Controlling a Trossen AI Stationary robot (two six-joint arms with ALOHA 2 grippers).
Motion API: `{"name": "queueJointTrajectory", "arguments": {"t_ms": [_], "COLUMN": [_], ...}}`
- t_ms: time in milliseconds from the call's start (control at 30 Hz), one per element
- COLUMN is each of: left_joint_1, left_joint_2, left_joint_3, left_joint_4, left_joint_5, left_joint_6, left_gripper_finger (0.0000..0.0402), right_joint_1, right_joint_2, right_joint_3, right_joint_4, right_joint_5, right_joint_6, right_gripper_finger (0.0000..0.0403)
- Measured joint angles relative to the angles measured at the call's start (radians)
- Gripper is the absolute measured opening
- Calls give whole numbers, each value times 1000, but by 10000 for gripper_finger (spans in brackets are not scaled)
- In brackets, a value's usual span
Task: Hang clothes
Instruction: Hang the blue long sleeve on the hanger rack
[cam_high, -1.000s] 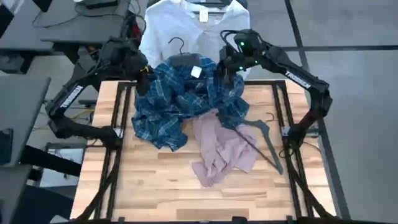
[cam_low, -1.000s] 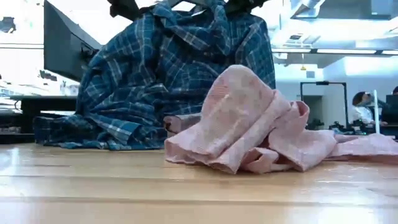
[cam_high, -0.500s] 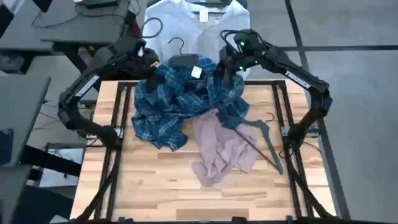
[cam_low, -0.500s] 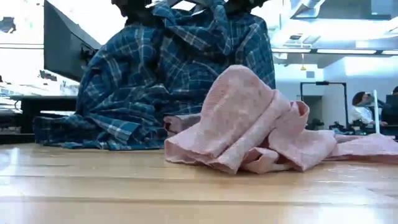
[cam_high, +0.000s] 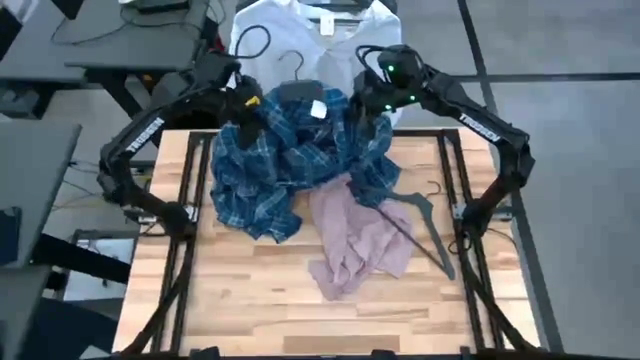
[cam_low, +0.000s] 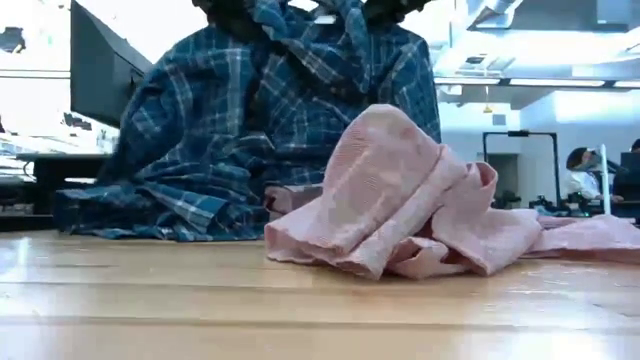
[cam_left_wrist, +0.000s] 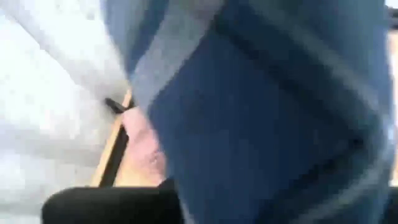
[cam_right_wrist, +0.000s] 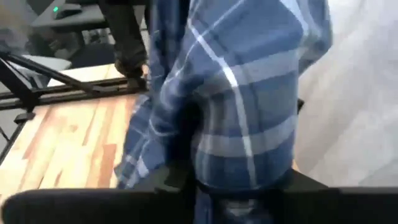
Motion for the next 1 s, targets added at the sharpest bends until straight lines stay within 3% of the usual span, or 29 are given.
{"name": "queueJointTrajectory", "arguments": {"t_ms": [233, 433, 567, 767, 1000], "left_joint_1": [6, 7, 8, 8, 7], "left_joint_2": [0, -4, -4, -4, -3], "left_joint_3": [122, 135, 136, 136, 136], "left_joint_4": [-94, -106, -109, -112, -119], "left_joint_5": [-8, 9, 23, 30, 38], "left_joint_6": [36, 26, 24, 20, 5], "left_gripper_finger": [5, 4, 4, 3, 3], "right_joint_1": [-2, -27, -39, -39, -48], "right_joint_2": [-11, -33, -34, -34, -33], "right_joint_3": [1, -1, -2, -2, -2], "right_joint_4": [-75, -147, -149, -91, -44], "right_joint_5": [-10, -15, -15, -16, -62], "right_joint_6": [-7, -15, -38, -76, -67], "right_gripper_finger": [147, 207, 226, 204, 124]}}
